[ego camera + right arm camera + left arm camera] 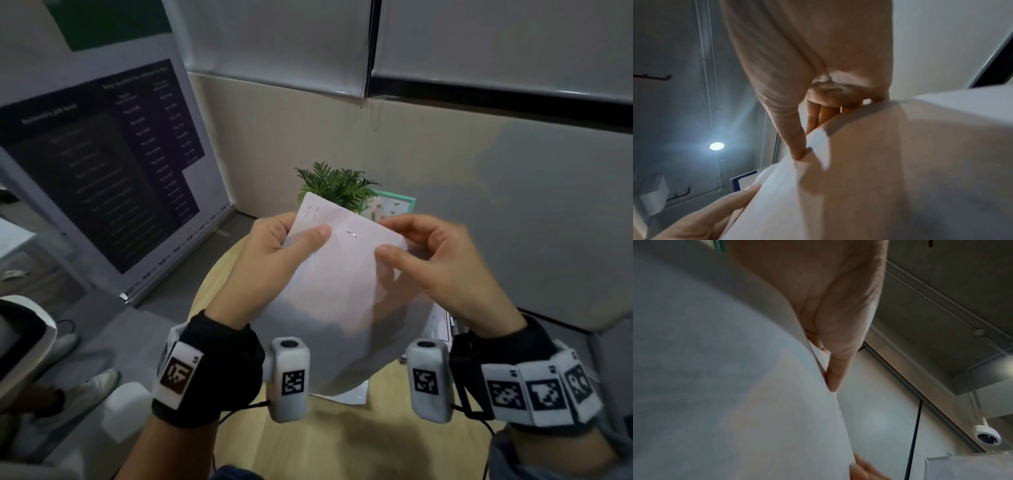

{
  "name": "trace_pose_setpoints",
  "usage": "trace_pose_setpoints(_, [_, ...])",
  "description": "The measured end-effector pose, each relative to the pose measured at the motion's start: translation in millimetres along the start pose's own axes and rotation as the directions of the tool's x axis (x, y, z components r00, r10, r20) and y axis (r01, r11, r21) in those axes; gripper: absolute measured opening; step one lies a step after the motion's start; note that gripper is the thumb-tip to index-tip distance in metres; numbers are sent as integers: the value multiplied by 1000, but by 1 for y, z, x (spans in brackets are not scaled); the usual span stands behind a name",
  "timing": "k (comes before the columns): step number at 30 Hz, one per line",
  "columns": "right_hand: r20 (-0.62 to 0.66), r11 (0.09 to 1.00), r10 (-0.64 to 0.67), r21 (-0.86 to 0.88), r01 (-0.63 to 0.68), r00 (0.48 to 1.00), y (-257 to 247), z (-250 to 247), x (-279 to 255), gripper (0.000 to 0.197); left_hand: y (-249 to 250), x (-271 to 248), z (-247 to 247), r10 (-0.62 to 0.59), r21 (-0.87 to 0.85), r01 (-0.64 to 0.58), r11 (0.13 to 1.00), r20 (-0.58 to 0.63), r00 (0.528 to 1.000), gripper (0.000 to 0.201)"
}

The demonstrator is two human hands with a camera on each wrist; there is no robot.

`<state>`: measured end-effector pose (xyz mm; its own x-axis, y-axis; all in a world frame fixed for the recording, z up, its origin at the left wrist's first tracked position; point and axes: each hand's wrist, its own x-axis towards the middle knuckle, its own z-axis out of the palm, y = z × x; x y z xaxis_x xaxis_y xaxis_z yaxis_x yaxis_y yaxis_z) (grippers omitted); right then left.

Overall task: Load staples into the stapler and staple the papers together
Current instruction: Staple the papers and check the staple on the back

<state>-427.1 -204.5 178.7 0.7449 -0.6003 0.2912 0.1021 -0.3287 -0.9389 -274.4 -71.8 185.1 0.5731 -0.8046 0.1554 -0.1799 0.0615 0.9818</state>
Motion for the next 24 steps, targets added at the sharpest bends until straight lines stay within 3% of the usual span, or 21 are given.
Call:
trace_pose_setpoints(6, [-32, 996, 28, -89, -31, 999, 8, -14, -2, 16, -2, -1, -5, 24, 16, -24, 1000, -15, 1000, 14])
trace_pose_setpoints(8, [-26, 994, -4, -111, 1, 1000, 10, -11, 0, 22, -2, -1, -4, 69, 35, -68, 997, -28, 997, 28])
trace_pose_setpoints(10, [-26, 988, -26, -156, 22, 999, 11, -8, 1, 28, -4, 0, -4, 165, 185, -153, 971, -51, 985, 56])
trace_pose_setpoints(12, [-17, 978, -34, -205, 30, 999, 12, -6, 1, 32, -8, 1, -5, 339, 483, -292, 826, -11, 941, 78])
trace_pose_setpoints(14, [9, 967, -30, -254, 32, 999, 11, -3, 1, 31, -9, 2, -1, 469, 748, -387, 540, 115, 876, 87])
trace_pose_setpoints(16, [39, 958, -41, -282, 51, 998, 9, 2, 0, 27, -8, 4, 8, 479, 850, -445, 282, 277, 833, 74])
trace_pose_setpoints(18, [62, 935, -81, -342, 98, 995, 8, 10, -2, 10, -11, 7, 15, 480, 855, -492, 165, 366, 797, 39])
trace_pose_setpoints(19, [55, 910, -113, -395, 126, 992, 9, 13, -3, 4, -12, 6, 16, 476, 853, -500, 151, 381, 793, 23])
trace_pose_setpoints(21, [-20, 851, -199, -499, 163, 980, 14, 16, -5, 16, -17, 5, 13, 449, 875, -450, 179, 334, 828, 10])
trace_pose_setpoints(24, [-240, 803, -289, -589, 98, 927, 34, 24, -13, 51, -23, 5, -16, 486, 926, -253, 279, 91, 869, 15])
